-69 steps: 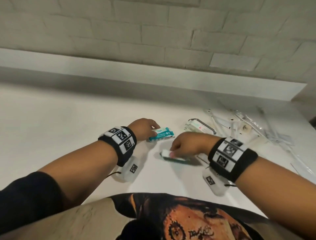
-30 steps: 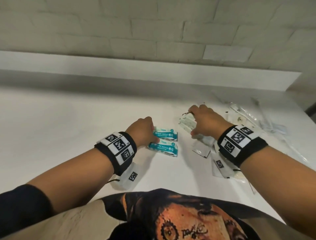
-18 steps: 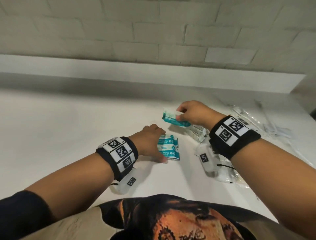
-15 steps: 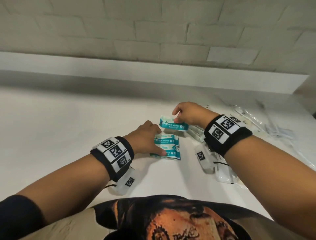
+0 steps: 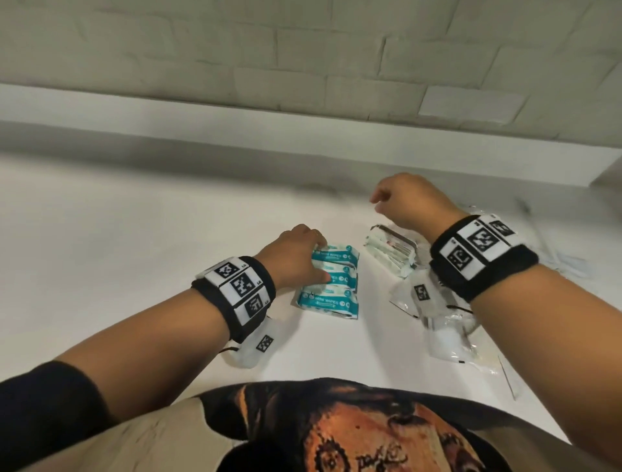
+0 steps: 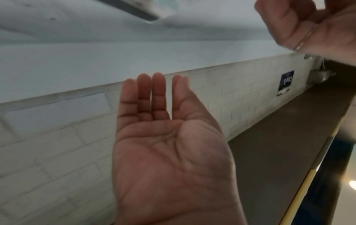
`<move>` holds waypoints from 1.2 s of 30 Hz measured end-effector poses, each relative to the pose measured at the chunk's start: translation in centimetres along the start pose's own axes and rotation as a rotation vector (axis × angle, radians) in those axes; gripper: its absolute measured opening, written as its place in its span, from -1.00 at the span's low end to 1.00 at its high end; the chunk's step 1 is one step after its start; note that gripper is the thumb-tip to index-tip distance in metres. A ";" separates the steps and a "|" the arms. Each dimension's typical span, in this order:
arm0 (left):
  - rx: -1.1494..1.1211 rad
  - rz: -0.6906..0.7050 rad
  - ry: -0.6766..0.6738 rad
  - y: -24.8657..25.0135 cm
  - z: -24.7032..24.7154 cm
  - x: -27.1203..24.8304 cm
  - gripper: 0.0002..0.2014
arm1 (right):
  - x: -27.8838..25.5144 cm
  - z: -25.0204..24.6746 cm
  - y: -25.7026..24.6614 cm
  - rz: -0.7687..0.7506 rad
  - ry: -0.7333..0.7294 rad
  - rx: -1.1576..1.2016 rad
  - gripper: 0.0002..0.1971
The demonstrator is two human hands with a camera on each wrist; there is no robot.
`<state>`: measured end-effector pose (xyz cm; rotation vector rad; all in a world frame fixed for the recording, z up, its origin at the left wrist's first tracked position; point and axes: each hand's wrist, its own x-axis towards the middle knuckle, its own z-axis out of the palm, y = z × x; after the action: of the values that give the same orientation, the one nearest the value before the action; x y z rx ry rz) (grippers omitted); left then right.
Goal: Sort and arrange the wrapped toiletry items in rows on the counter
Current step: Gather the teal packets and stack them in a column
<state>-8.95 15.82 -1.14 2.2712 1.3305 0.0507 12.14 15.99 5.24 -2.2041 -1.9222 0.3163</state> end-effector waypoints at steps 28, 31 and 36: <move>0.190 0.120 -0.091 0.6 -0.5 0.5 -0.53 | 2.7 4.1 -0.9 -0.045 -0.333 -0.156 -0.71; 0.147 0.107 -0.080 0.7 -0.7 0.8 -0.51 | 2.2 2.8 -0.3 -0.006 -0.225 -0.181 -0.68; 0.181 0.144 -0.139 1.8 -0.9 2.1 -0.36 | -1.0 3.1 1.6 0.073 -0.353 -0.315 -0.16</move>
<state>-6.62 17.17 -0.03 2.4693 1.1393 -0.1816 12.63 14.81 1.88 -2.5683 -2.2028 0.4713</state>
